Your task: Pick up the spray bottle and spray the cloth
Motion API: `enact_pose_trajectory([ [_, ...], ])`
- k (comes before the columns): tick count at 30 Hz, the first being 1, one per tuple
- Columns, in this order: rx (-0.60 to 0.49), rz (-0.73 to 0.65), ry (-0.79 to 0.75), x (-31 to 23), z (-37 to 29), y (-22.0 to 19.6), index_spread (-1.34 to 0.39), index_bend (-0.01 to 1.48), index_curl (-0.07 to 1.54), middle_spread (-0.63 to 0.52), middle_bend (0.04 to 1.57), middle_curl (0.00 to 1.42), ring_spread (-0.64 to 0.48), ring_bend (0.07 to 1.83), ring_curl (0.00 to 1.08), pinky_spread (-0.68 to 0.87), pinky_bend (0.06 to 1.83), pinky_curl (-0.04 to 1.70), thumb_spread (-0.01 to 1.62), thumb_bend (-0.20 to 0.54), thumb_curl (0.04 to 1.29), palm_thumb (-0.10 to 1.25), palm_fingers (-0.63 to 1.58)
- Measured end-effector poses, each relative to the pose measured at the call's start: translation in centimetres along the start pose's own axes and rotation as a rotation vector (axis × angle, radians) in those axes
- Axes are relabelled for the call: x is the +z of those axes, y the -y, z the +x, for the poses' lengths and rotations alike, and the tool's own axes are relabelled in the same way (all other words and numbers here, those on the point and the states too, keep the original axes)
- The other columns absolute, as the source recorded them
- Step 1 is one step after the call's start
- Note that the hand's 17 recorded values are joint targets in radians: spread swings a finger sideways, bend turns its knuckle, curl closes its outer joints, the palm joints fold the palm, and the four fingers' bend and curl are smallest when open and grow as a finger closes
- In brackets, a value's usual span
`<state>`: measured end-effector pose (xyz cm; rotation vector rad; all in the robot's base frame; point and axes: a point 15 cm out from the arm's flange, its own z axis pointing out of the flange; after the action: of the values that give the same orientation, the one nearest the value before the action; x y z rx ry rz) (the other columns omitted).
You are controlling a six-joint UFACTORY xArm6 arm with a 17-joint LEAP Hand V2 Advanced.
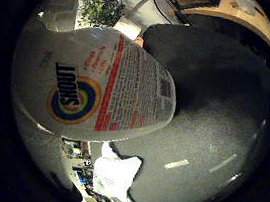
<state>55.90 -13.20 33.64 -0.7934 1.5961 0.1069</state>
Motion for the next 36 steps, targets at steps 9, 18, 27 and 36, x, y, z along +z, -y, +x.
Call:
enact_pose_trajectory([
  [9,-0.089,-0.159,0.003,-4.9,-7.0,-2.4,-0.27,1.14,0.67,-0.18,1.33,0.71,-0.23,1.38,0.67,-0.30,1.33,0.62,0.66,-0.014,1.04,1.09,1.20],
  [18,-0.209,-0.506,0.011,-8.9,-15.0,-12.1,-0.27,1.16,0.66,-0.18,1.34,0.70,-0.23,1.38,0.67,-0.30,1.33,0.63,0.61,-0.014,1.08,1.07,1.20],
  [27,-0.327,-0.715,0.055,-11.7,-22.7,-20.0,-0.27,1.16,0.66,-0.18,1.34,0.70,-0.23,1.39,0.68,-0.31,1.33,0.64,0.59,-0.014,1.10,1.07,1.20],
  [36,-0.313,-0.872,0.152,-11.9,-29.3,-25.4,-0.27,1.17,0.66,-0.18,1.35,0.70,-0.23,1.39,0.68,-0.31,1.32,0.64,0.59,-0.015,1.10,1.06,1.20],
])
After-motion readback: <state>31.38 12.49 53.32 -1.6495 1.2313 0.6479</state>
